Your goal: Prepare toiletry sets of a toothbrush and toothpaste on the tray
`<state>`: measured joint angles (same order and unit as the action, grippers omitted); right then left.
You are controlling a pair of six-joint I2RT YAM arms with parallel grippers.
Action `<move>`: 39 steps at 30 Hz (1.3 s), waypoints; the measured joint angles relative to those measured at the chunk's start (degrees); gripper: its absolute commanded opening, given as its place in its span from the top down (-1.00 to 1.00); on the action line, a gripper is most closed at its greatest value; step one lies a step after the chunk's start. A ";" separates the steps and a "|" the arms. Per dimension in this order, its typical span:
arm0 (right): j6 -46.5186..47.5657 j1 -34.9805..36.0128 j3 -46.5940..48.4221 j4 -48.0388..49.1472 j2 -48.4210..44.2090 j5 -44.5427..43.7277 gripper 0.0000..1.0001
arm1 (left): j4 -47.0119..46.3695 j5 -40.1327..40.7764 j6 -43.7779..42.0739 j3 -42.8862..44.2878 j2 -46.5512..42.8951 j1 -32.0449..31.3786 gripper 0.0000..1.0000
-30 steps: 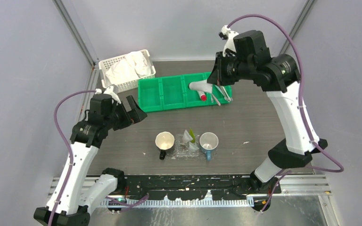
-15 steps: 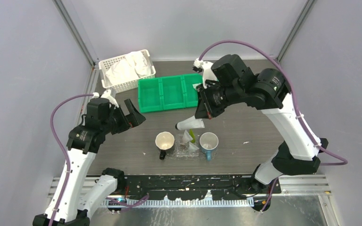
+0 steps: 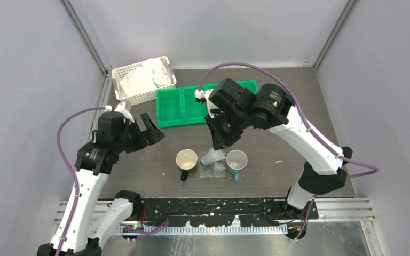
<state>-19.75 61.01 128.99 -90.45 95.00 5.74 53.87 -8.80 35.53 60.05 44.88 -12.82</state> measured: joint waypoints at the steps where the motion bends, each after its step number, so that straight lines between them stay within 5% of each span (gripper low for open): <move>1: 0.00 0.24 -0.11 -0.11 0.17 -0.59 0.98 | 0.00 0.00 0.00 0.00 -0.09 0.00 -1.00; 39: 0.42 6.64 -7.30 1.77 9.77 -10.88 0.98 | -0.09 0.04 0.02 -1.81 -1.97 0.09 -1.00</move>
<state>-19.33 67.66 121.69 -88.68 104.77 -5.15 53.78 -8.75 35.55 58.24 42.92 -12.73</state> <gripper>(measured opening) 0.040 0.996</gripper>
